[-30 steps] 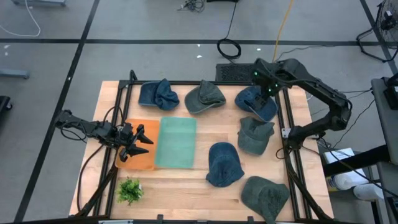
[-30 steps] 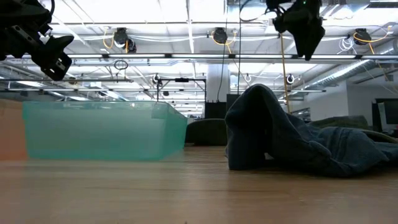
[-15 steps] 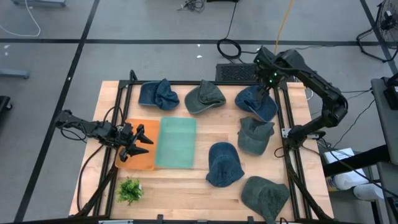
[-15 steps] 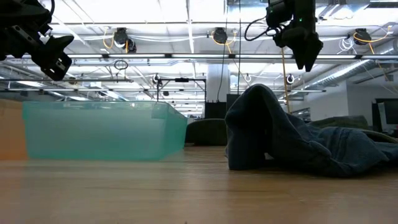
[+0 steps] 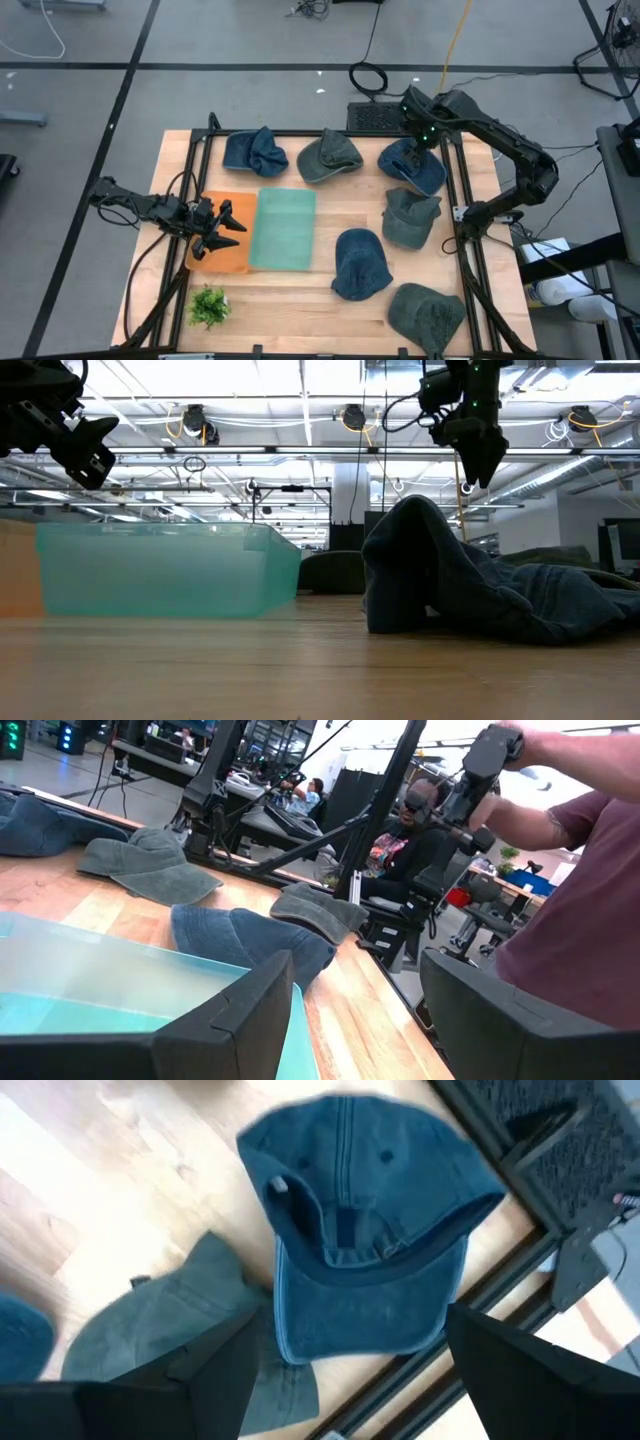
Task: Pick & Place hat
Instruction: Put the top right blue cap into the orange bin
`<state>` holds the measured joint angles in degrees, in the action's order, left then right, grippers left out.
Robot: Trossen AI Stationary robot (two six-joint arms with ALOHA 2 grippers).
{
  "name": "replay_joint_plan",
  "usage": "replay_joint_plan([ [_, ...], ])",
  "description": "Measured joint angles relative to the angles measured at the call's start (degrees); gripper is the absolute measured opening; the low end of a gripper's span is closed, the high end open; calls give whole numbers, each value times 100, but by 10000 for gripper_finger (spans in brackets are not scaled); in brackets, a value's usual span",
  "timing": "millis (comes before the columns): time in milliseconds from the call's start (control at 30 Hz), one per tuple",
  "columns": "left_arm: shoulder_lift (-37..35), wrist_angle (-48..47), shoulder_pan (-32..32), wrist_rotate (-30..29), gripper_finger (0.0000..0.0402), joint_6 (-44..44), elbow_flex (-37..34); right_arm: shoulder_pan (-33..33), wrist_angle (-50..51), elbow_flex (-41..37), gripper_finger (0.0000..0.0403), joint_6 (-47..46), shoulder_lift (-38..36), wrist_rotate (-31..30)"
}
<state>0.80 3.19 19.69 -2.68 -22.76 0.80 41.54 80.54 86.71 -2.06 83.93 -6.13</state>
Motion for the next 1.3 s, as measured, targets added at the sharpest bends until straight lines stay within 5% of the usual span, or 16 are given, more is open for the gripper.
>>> replay_joint_plan([
  [1300,-2,1,1,2,230,0,0,-397,-2936,-3207,297,-370,-300,339],
])
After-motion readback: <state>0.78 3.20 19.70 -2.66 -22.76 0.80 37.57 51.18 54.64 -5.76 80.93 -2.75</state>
